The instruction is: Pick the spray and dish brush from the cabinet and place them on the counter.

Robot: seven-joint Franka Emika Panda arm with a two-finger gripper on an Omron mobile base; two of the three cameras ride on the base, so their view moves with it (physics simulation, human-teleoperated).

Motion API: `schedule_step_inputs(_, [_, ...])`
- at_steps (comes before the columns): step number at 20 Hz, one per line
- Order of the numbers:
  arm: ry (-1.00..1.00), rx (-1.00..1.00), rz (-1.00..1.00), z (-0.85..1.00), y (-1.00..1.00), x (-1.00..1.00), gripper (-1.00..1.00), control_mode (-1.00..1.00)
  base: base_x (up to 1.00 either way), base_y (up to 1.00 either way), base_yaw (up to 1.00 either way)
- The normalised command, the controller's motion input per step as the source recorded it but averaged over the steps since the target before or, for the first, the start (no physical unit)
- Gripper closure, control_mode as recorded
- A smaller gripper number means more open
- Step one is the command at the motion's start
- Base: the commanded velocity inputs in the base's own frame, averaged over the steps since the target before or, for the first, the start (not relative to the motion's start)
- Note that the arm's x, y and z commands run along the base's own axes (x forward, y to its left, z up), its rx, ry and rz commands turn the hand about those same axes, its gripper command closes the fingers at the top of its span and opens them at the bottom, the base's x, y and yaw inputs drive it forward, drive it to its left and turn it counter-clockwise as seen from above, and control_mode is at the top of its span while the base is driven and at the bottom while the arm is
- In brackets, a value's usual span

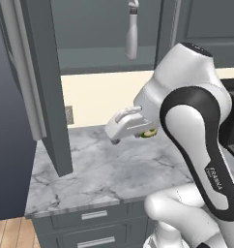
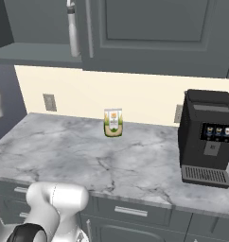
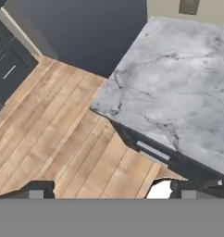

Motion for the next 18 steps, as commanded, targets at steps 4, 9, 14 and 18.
schedule_step_inputs(4, [-0.05,-0.06,0.29,-0.37,-0.50,0.40,-1.00,-1.00,0.00,0.00,0.00])
schedule_step_inputs(9, [0.00,-0.01,0.26,-0.10,-0.50,0.45,-1.00,-1.00,0.00,0.00,0.00])
schedule_step_inputs(14, [0.00,0.00,0.15,0.00,-0.08,0.13,-1.00,-1.00,0.00,0.00,0.00])
schedule_step_inputs(18, [-0.03,0.00,-0.01,0.00,0.15,0.21,-1.00,-1.00,0.00,0.00,0.00])
